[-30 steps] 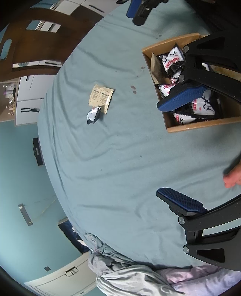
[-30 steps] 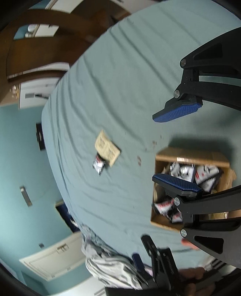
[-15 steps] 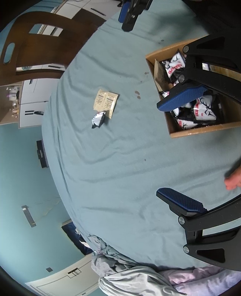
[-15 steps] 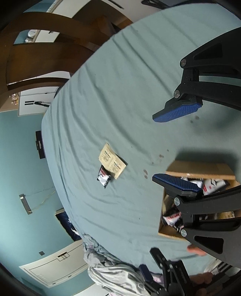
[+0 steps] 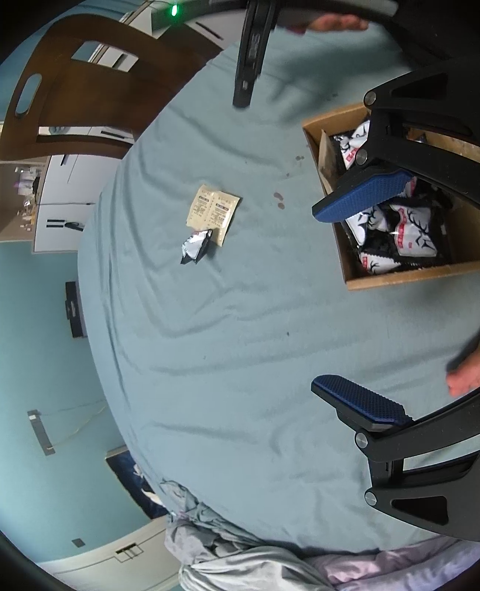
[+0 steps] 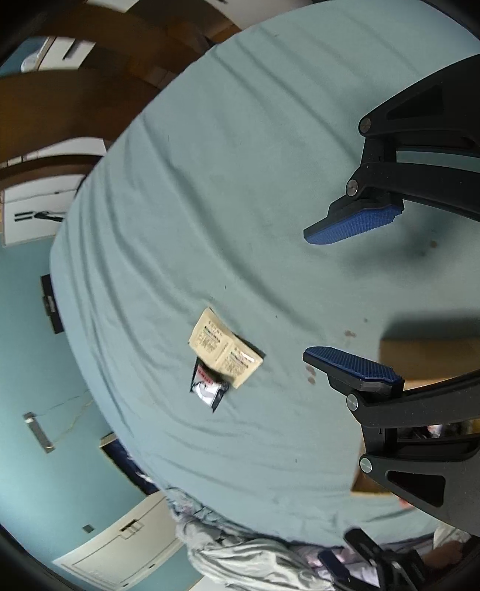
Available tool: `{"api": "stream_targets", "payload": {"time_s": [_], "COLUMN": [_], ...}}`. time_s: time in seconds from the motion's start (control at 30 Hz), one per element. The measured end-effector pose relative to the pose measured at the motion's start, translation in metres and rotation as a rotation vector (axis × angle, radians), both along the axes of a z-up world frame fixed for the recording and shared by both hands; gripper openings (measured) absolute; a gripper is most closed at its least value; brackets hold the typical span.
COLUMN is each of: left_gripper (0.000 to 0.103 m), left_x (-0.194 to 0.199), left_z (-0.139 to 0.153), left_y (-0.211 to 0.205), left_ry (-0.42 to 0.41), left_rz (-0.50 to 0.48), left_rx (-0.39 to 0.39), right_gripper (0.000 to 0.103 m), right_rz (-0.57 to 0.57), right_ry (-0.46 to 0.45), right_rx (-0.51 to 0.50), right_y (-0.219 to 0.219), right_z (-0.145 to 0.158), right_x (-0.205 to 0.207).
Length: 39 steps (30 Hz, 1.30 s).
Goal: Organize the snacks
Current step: 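Move the right tool toward the beige sachet and last black packet, then grasp the beige sachet with the right tool while the left tool grasps the black deer-print packet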
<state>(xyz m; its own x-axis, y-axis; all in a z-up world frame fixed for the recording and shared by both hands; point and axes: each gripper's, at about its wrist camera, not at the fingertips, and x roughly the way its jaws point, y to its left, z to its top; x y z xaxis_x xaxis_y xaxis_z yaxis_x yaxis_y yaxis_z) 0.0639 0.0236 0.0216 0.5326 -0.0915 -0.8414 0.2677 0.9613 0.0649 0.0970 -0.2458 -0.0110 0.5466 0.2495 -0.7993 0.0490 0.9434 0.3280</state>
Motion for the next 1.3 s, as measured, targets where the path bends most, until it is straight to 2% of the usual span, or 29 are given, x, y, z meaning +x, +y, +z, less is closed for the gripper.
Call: {"api": "stream_targets", "payload": {"time_s": [0.13, 0.23, 0.53, 0.67, 0.7, 0.8, 0.9, 0.97, 1.07, 1.1, 1.13, 1.2, 1.27, 1.3], "left_gripper": [0.086, 0.086, 0.086, 0.086, 0.086, 0.086, 0.086, 0.086, 0.086, 0.086, 0.086, 0.086, 0.086, 0.086], "left_x": [0.003, 0.006, 0.019, 0.023, 0.025, 0.029, 0.033, 0.036, 0.041, 0.043, 0.044, 0.047, 0.05, 0.053], "left_z": [-0.005, -0.009, -0.022, -0.027, -0.029, -0.035, -0.039, -0.041, -0.039, -0.038, -0.037, -0.036, -0.035, -0.036], "left_y": [-0.005, -0.009, -0.019, -0.023, -0.024, -0.024, -0.022, -0.022, -0.023, -0.022, -0.023, -0.023, -0.022, -0.022], "left_ry": [0.018, 0.026, 0.091, 0.107, 0.111, 0.131, 0.149, 0.157, 0.146, 0.137, 0.124, 0.104, 0.091, 0.091], "left_rz": [-0.019, -0.037, -0.058, -0.07, -0.07, -0.068, -0.06, -0.054, -0.046, -0.045, -0.043, -0.041, -0.032, -0.026], "left_rx": [0.008, 0.023, 0.002, 0.007, 0.007, 0.009, 0.009, 0.006, 0.011, 0.015, 0.023, 0.035, 0.046, 0.051], "right_gripper": [0.057, 0.057, 0.057, 0.057, 0.057, 0.06, 0.064, 0.065, 0.065, 0.065, 0.062, 0.037, 0.02, 0.016], "right_rz": [0.067, 0.114, 0.288, 0.397, 0.435, 0.453, 0.447, 0.449, 0.48, 0.473, 0.466, 0.457, 0.441, 0.424], "right_ry": [0.049, 0.054, 0.004, -0.016, -0.014, -0.033, -0.059, -0.077, -0.113, -0.109, -0.098, -0.078, -0.061, -0.057], "right_rx": [0.002, -0.035, -0.156, -0.188, -0.227, -0.304, -0.286, -0.301, -0.389, -0.376, -0.352, -0.301, -0.236, -0.213], "right_y": [0.012, 0.025, 0.073, 0.101, 0.111, 0.123, 0.124, 0.128, 0.138, 0.137, 0.134, 0.126, 0.116, 0.11], "right_z": [-0.015, -0.02, -0.039, -0.047, -0.052, -0.065, -0.068, -0.071, -0.077, -0.078, -0.078, -0.077, -0.076, -0.074], "right_x": [0.035, 0.055, 0.106, 0.126, 0.134, 0.152, 0.164, 0.164, 0.157, 0.157, 0.156, 0.158, 0.156, 0.156]}}
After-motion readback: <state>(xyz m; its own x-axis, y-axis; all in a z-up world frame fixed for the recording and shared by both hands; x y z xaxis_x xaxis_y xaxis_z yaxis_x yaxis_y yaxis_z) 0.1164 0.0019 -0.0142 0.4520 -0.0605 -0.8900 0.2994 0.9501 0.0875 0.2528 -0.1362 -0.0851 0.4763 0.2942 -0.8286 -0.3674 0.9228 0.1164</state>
